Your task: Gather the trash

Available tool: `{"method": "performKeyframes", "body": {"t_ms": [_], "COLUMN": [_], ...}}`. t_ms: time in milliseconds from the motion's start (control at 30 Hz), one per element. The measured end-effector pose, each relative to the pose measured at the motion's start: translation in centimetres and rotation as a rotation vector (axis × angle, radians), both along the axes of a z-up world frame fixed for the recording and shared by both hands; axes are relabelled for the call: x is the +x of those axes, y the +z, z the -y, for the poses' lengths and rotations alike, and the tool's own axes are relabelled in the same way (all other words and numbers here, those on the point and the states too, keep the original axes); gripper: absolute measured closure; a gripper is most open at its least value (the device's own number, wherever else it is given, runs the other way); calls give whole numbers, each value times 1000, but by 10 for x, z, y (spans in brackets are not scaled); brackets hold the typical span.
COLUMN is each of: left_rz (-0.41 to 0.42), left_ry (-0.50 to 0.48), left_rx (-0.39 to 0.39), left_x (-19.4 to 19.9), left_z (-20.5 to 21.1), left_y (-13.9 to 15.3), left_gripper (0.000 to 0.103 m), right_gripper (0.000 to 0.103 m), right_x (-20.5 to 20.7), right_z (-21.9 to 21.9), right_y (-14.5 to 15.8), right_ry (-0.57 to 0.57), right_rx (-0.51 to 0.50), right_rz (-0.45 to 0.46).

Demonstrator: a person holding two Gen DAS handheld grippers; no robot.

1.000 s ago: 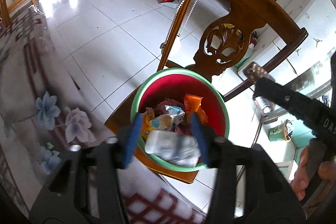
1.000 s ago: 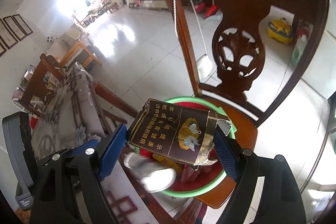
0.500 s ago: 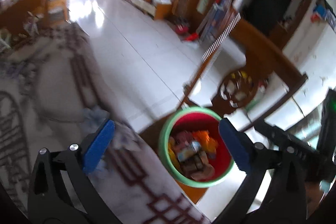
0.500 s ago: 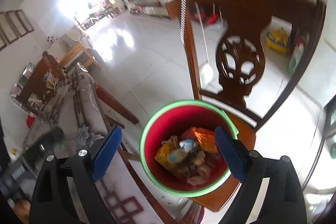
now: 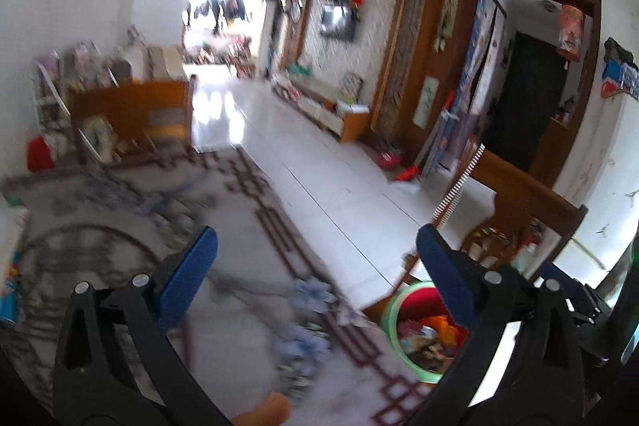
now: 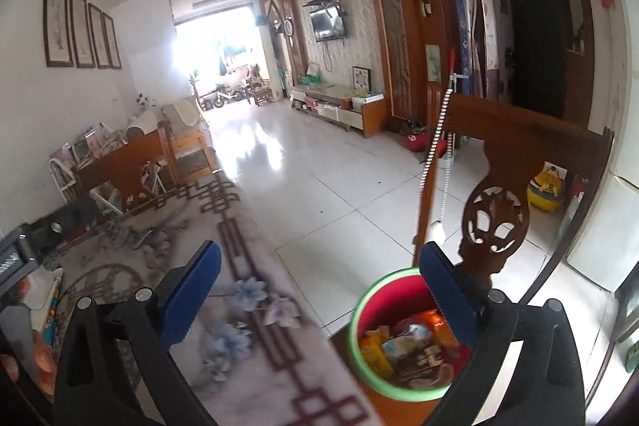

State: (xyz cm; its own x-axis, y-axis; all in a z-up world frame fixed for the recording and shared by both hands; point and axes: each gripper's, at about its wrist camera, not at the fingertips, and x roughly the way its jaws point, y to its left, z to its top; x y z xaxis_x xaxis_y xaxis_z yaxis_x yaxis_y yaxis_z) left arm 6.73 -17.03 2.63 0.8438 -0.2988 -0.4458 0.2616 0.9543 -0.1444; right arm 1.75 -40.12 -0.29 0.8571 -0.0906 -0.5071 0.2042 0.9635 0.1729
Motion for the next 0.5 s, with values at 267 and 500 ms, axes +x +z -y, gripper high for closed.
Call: {"method": "performKeyframes", "body": {"t_ms": [267,500], "left_rz": [65,104], "left_ry": [28,89], "left_rx": [3,-1], "left_x": [-27,-39], "left_z": [-53,-94], "left_y": [20,25], "left_gripper": [5,5], "right_gripper": [7,7], "right_x": [-6,-17], "right_z": [-70,-110], "right_y": [0,5], "right_ry": [80,89], "right_rx": [-20,-34], "right_rz": [8,44]}}
